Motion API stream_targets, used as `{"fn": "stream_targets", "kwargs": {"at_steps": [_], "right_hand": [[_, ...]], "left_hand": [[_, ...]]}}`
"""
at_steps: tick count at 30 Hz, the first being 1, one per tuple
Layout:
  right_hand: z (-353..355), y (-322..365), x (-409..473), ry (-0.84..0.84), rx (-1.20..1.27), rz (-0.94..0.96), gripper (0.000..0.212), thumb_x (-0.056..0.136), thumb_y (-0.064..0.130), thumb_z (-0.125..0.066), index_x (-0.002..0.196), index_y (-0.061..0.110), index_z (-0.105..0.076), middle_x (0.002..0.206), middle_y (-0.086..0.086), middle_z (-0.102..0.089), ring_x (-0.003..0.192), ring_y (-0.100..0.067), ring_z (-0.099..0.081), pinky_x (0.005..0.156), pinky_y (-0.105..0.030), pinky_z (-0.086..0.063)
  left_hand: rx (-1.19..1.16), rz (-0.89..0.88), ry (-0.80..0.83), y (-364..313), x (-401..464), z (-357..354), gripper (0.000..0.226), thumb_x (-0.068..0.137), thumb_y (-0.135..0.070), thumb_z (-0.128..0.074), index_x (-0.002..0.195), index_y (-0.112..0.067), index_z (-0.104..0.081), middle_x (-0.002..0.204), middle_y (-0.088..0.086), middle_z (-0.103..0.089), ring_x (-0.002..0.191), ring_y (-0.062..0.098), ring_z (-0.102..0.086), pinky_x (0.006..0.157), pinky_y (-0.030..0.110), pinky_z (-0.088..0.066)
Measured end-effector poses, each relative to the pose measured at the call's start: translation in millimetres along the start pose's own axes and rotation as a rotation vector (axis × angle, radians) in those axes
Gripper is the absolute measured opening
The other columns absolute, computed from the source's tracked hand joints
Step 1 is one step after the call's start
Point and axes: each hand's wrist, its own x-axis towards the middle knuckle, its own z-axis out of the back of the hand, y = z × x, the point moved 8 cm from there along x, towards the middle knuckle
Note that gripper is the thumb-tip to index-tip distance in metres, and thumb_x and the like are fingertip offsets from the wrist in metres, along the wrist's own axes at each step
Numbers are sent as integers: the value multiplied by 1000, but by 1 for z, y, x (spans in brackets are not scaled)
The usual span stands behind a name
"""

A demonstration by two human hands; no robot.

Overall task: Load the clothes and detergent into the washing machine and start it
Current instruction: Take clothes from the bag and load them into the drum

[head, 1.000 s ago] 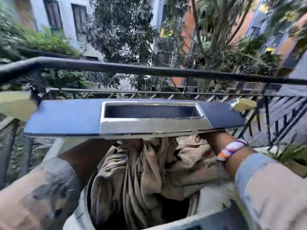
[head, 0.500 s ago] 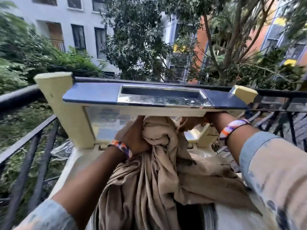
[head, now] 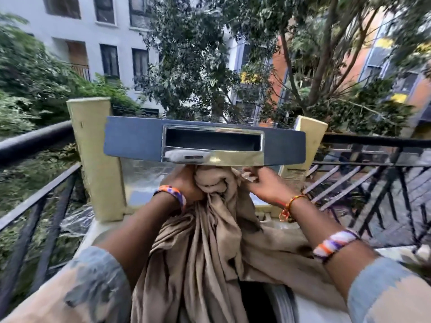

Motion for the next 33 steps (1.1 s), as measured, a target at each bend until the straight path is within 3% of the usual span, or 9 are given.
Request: {"fn": "stream_targets", "kwargs": {"at_steps": [4, 8, 12, 17, 19, 22, 24, 27, 33], "right_hand": [[8, 8, -17, -146, -120, 35, 39, 89, 36, -55, 115, 7, -48, 119, -17, -56, 111, -33, -52, 85, -38, -44], [5, 18, -20, -188, -117, 69, 52, 93, 29, -50, 133, 1, -33, 134, -20, -45, 124, -34, -43, 96, -36, -37], [13, 24, -17, -234, -65, 69, 57, 95, 27, -46, 139, -2, -25, 138, -23, -41, 128, -34, -40, 97, -35, -35], [42, 38, -16, -448, 20, 120, 60, 94, 24, -49, 142, 0, -22, 138, -22, -44, 124, -34, -45, 93, -34, -37], [53, 42, -10, -502, 29, 147, 66, 93, 23, -51, 144, 2, -15, 135, -24, -47, 116, -34, -52, 84, -33, -41], [65, 47, 5, -503, 0, 169, 83, 92, 21, -53, 147, 10, 7, 140, -25, -41, 88, -33, -59, 52, -25, -38], [69, 51, 18, -461, -15, 164, 86, 92, 19, -52, 146, 15, 15, 153, -20, -18, 107, -37, -57, 70, -30, -49], [71, 57, 40, -368, -56, 153, 77, 94, 17, -48, 147, 17, 7, 156, -15, 10, 143, -31, -16, 111, -36, -26], [64, 61, 71, -252, -234, 130, 71, 96, 27, -43, 148, 19, 5, 156, -8, 14, 144, -26, 12, 118, -50, -11]], "left_hand": [[-70, 29, 9, 0, 11, 2, 73, 58, -45, -65, 126, -24, -47, 127, 6, -60, 117, 25, -58, 96, 38, -49], [-57, 70, 3, -5, 8, 5, 76, 68, -27, -71, 135, -21, -36, 129, 15, -57, 118, 34, -55, 95, 37, -47], [-40, 73, 25, -3, 13, 4, 101, 73, -20, -70, 149, -22, -5, 130, 22, -55, 121, 35, -53, 93, 33, -44], [-29, 13, 42, -2, 16, 5, 112, 74, -17, -69, 144, -31, 18, 121, 26, -60, 114, 36, -57, 92, 35, -45], [-10, -2, 49, -3, 16, 3, 116, 73, -18, -69, 142, -34, 23, 116, 27, -62, 108, 38, -60, 88, 36, -48], [20, 13, 55, -4, 19, 0, 118, 72, -21, -69, 139, -39, 27, 114, 26, -63, 103, 37, -62, 84, 37, -51], [34, 13, 54, -5, 22, -1, 118, 73, -24, -68, 139, -38, 28, 114, 26, -63, 101, 36, -63, 83, 37, -51], [27, 1, 48, -8, 24, 0, 115, 76, -26, -67, 141, -34, 28, 120, 25, -61, 104, 34, -63, 82, 34, -49], [22, 28, 68, 6, 30, -3, 119, 73, -31, -69, 137, -41, 30, 124, 24, -59, 107, 35, -62, 91, 43, -51]]}}
